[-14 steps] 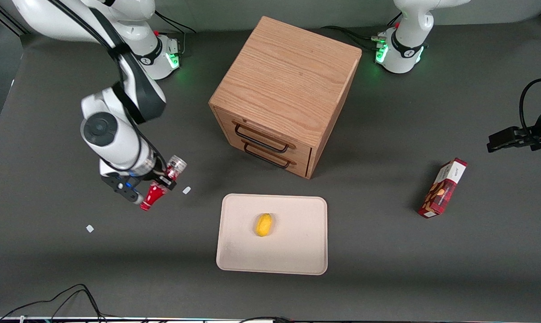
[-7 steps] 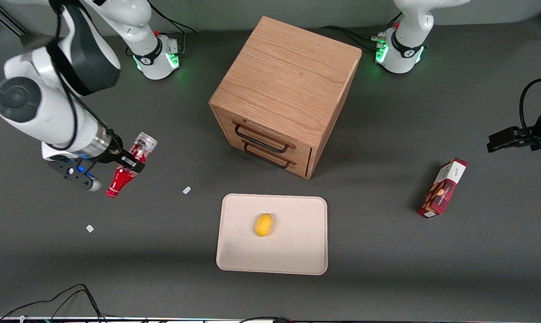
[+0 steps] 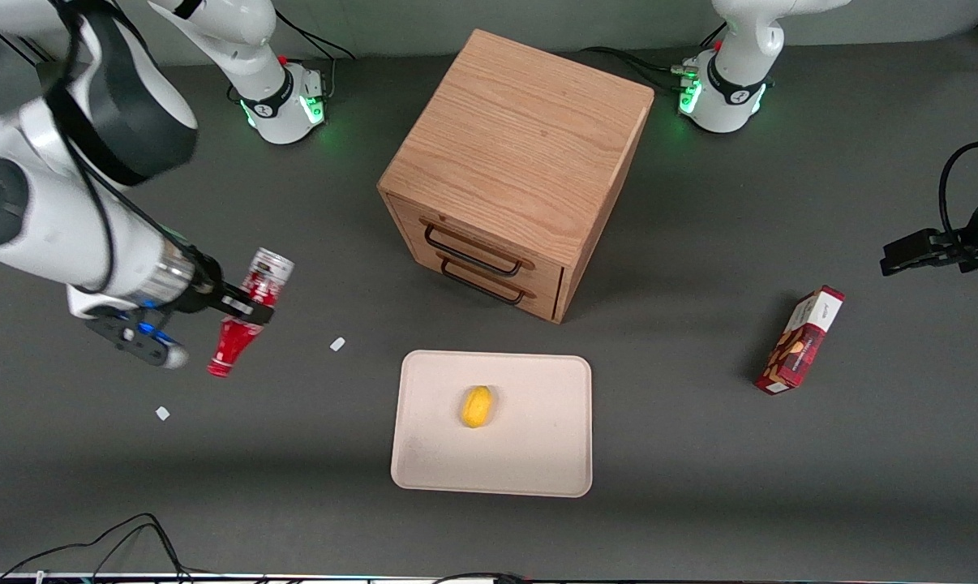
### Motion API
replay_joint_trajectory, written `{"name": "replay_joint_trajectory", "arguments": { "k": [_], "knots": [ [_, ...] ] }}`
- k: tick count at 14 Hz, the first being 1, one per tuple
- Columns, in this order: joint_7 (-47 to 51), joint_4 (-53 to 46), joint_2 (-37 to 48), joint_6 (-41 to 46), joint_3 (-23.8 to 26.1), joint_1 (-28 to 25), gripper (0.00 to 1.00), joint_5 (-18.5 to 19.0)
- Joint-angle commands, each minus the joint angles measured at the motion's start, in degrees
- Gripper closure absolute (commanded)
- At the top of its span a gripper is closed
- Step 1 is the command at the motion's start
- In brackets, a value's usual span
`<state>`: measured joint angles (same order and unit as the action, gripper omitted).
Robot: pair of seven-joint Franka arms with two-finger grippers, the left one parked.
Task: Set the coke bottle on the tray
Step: 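Carry the upright bottle over the white tray beside the lemon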
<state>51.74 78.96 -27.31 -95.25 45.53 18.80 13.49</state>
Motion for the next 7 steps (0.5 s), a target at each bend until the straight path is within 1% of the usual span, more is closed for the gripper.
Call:
{"name": "replay_joint_trajectory", "arguments": {
  "k": [1, 2, 3, 4, 7],
  "knots": [
    [-0.4, -15.8, -12.3, 3.0, -13.9, -18.8, 1.0, 2.9],
    [-0.6, -19.8, -15.5, 2.4, -20.2, -25.4, 1.0, 2.7],
    [-1.2, -23.6, -19.0, 1.6, -24.7, -30.3, 1.0, 2.5],
    [-3.0, -25.9, -21.8, -0.4, -26.8, -32.6, 1.0, 2.4],
    [-6.6, -26.2, -26.9, -9.1, -27.2, -33.6, 1.0, 2.5]
  ]
}}
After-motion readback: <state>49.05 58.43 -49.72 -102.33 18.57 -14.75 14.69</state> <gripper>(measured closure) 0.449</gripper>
